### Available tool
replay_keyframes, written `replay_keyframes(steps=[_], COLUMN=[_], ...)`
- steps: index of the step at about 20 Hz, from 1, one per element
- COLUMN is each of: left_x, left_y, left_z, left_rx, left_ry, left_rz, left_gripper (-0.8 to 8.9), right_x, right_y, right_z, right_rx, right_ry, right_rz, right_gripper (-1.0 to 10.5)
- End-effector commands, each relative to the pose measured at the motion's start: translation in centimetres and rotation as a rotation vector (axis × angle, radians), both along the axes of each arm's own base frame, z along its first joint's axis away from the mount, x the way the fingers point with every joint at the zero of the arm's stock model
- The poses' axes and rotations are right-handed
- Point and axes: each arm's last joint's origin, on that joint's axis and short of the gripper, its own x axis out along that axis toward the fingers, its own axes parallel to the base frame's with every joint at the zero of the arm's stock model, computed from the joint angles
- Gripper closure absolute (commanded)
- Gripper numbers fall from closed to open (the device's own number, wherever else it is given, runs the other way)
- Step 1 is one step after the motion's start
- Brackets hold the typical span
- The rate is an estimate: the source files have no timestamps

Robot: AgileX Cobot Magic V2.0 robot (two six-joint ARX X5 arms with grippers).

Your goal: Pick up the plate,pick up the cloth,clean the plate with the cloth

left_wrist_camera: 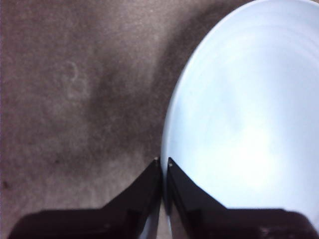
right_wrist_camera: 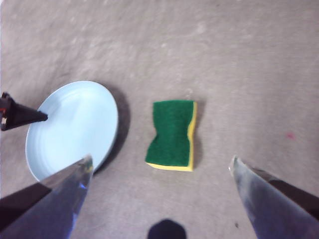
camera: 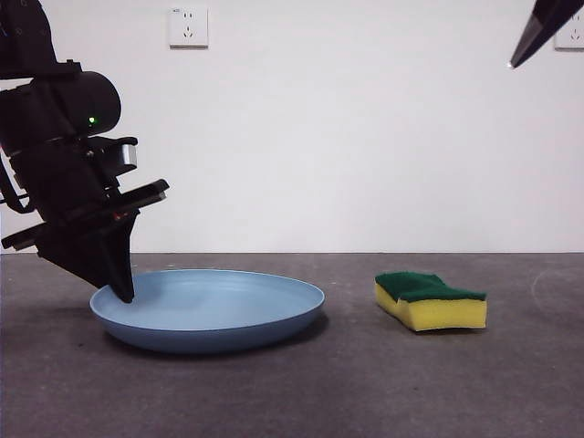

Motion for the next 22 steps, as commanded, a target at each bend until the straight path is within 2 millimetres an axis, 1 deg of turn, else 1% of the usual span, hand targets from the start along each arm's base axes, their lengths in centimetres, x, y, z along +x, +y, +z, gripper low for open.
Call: replay_keyframes(steps=[1, 3, 5, 7, 9, 10, 13, 15, 17, 19, 22], left_x=[-0.8, -1.6, -2.9, -4.5, -6.4, -7.2, -9.9, -11.2, -12.1, -12.4, -12.5], left_y=[-0.4, -0.4, 0.0, 0.4, 1.0, 1.2, 1.9, 2.3, 2.5, 2.6, 2.7], left_z=[1.5, 3.7, 6.4, 9.0, 11.5, 12.5, 15.1, 16.2, 16.9, 17.1, 16.9], left_rx=[0.005, -0.011, -0.027, -0.044, -0.063, -0.071, -0.094, -0.105, -0.113, -0.117, -0.11], left_ry=[-0.044, -0.107, -0.176, -0.247, -0.323, -0.354, -0.445, -0.488, -0.518, -0.529, -0.506], left_rz=[-0.036, -0.041, -0.041, -0.04, -0.038, -0.038, -0.037, -0.036, -0.035, -0.035, -0.036], left_gripper=[8.22, 8.22, 8.22, 8.22, 8.22, 8.22, 8.22, 8.22, 8.22, 8.22, 8.22], right_x=[1.0, 2.4, 4.1, 6.0, 7.8, 8.6, 10.7, 11.7, 12.6, 13.2, 13.7], right_y=[1.0, 2.3, 4.0, 5.5, 7.2, 7.7, 9.0, 9.5, 9.8, 10.1, 10.3], right_z=[0.3, 0.3, 0.0, -0.8, -2.1, -2.9, -6.3, -8.7, -10.8, -12.5, -14.2], right_rx=[-0.018, -0.075, -0.147, -0.204, -0.256, -0.287, -0.35, -0.368, -0.379, -0.386, -0.396], right_ry=[-0.001, 0.017, 0.05, 0.087, 0.13, 0.149, 0.235, 0.298, 0.338, 0.365, 0.402], right_rz=[0.041, 0.046, 0.069, 0.105, 0.136, 0.143, 0.172, 0.183, 0.188, 0.192, 0.198], right_gripper=[4.7, 4.7, 4.7, 4.7, 4.7, 4.7, 4.7, 4.7, 4.7, 4.7, 4.7])
